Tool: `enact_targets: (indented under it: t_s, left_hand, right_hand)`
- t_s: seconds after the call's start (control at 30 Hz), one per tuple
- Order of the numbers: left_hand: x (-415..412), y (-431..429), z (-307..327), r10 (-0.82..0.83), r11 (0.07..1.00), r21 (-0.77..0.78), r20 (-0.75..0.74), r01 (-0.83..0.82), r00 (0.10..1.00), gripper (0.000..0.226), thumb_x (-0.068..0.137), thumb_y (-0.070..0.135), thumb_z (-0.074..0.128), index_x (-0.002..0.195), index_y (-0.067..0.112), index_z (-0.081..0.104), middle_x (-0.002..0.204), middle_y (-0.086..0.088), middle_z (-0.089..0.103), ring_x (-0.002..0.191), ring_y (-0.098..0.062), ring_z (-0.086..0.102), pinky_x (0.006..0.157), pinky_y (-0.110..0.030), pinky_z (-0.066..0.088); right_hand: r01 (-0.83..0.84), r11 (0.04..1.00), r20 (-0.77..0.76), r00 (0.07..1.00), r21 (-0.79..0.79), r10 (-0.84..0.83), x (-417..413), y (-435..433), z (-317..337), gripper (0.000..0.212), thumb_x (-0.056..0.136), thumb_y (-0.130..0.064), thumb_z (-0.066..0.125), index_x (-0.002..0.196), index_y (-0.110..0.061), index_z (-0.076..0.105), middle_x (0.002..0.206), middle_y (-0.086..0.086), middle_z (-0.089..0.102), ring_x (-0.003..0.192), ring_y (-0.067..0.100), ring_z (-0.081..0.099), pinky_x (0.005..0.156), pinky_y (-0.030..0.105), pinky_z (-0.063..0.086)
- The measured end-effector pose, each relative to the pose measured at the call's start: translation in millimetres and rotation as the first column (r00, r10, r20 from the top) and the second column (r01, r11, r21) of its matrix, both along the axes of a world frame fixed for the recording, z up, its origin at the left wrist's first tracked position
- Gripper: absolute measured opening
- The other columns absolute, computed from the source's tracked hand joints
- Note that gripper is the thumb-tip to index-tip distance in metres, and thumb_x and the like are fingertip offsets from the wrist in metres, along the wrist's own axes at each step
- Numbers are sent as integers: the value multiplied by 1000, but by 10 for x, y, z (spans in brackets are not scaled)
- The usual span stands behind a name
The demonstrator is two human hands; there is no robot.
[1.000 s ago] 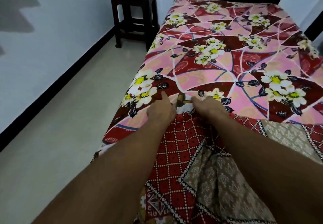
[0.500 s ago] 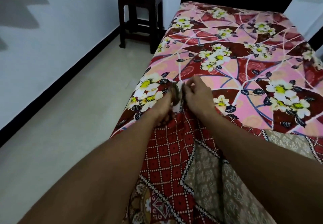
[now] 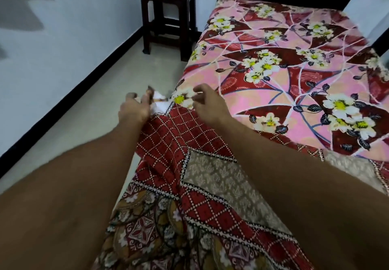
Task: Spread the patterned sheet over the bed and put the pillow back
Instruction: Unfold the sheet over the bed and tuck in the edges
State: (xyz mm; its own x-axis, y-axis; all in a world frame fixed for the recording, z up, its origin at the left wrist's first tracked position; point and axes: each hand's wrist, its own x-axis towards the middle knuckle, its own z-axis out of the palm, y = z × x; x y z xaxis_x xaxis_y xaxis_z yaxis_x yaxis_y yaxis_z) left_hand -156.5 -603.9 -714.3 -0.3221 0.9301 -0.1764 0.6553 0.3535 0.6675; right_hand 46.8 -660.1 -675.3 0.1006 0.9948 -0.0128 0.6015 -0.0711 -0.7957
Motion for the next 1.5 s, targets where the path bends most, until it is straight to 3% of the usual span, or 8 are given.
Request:
enact_targets:
  t_s: [0.1,0.17,0.37,0.6,0.73,0.97,1.17,1.5]
  left_hand:
    - [-147,-320,-295,11,954,-295,185,45,983,124,65,98,35,154,11,28,152,-22,41,134,-43,45,110,-54,39]
    - [-218,-683,-423,-129,914,-368,136,171,982,133,52,107,25,138,10,53,134,-20,60,116,-38,60,102,-50,48]
    - [-301,-1456,-386,-189,981,51,21,188,982,70,80,87,41,94,21,62,88,4,67,81,-18,64,73,-34,49]
    - [-615,-1783,-45,-171,905,-334,277,262,945,77,62,83,69,99,16,72,98,-2,73,89,-21,70,89,-40,56]
    - [-829,-2189,191,-223,754,-530,350,389,910,48,76,52,81,100,12,69,91,-2,71,76,-15,67,58,-23,52]
    - [-1188,-2780,107,-276,826,-403,321,394,906,24,85,39,76,99,18,76,107,-8,74,96,-24,70,93,-39,55]
    - [-1404,-3283,35,-229,964,-130,41,232,973,28,101,36,52,110,11,62,110,-14,68,104,-34,63,75,-33,40]
    - [-2195,-3922,-209,-123,992,-66,-196,112,973,38,101,46,51,102,11,65,99,-19,70,91,-38,65,68,-36,41]
  right_hand:
    - [71,988,388,921,-134,-13,390,-275,-211,39,92,-20,57,130,-16,58,127,12,65,116,33,60,97,41,50]
    - [45,968,523,847,-245,94,552,-491,-341,38,96,-29,54,131,-15,58,135,12,60,123,34,56,102,42,48]
    - [-6,997,654,754,-79,56,344,-950,-399,38,100,-36,45,130,-17,59,139,12,53,122,32,52,101,46,48]
    - [-225,974,658,737,29,151,-359,-1668,-96,28,100,-32,48,112,-15,67,107,7,59,94,25,54,79,38,52]
    - [-355,923,645,743,150,181,-634,-2297,-14,27,98,-35,52,96,-14,69,90,4,59,77,23,56,61,36,52]
    - [-516,785,574,547,-343,610,-963,-3409,-32,110,70,-93,43,156,-26,28,135,2,49,119,23,50,98,43,46]
    - [-398,874,555,677,-277,484,-1058,-3870,-274,59,93,-30,52,149,-22,38,134,4,50,121,28,52,90,43,54]
    - [-666,718,510,554,-203,658,-1555,-4534,-504,50,80,-4,62,129,-7,58,122,14,56,102,36,58,72,45,58]
